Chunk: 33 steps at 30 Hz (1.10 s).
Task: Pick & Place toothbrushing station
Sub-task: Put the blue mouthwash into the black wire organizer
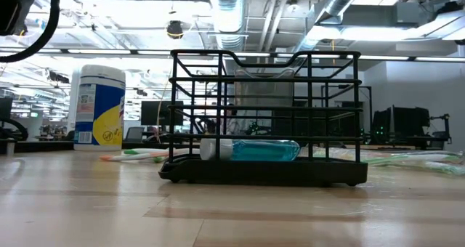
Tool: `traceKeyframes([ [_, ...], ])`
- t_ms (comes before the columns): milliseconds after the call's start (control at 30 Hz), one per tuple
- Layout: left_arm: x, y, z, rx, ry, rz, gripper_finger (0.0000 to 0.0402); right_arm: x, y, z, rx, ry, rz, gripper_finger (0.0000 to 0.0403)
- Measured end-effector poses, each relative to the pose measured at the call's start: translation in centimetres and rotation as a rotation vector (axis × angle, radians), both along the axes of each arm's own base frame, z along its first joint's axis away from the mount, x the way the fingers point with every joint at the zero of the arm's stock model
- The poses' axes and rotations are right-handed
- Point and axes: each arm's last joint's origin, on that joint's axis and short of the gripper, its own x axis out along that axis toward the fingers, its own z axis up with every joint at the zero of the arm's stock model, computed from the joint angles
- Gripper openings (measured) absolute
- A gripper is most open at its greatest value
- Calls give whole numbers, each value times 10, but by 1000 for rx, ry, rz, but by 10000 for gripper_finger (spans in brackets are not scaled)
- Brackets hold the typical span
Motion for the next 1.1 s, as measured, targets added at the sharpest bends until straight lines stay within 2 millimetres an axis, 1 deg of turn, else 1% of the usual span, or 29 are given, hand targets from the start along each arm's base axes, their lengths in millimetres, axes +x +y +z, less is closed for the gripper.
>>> traceKeyframes([
  [133, 1, -1, 1, -14, -10, -5, 83, 0, 0, 0, 0, 0, 0, 128],
  [233, 6, 0, 3, -24, -50, 22, 83, 0, 0, 0, -3, 2, 0, 127],
  [433, 21, 6, 11, 26, -231, 78, 83, 0, 0, 0, -3, 3, 0, 127],
  [500, 27, 12, 18, 51, -300, 69, 83, 0, 0, 0, -5, 4, 0, 126],
  [667, 37, 39, 44, 112, -445, 65, 83, -2, -2, 2, 3, -3, 0, 123],
  [800, 39, 64, 69, 165, -562, 68, 83, -6, -7, 7, 12, -11, 0, 123],
  [900, 40, 83, 82, 218, -628, 65, 83, -9, -10, 10, 18, -18, 0, 122],
  [1000, 45, 101, 88, 261, -659, 54, 83, -11, -12, 12, 21, -22, 0, 121],
  [1100, 52, 113, 86, 281, -656, 1, 83, -11, -14, 13, 9, -18, -3, 121],
])
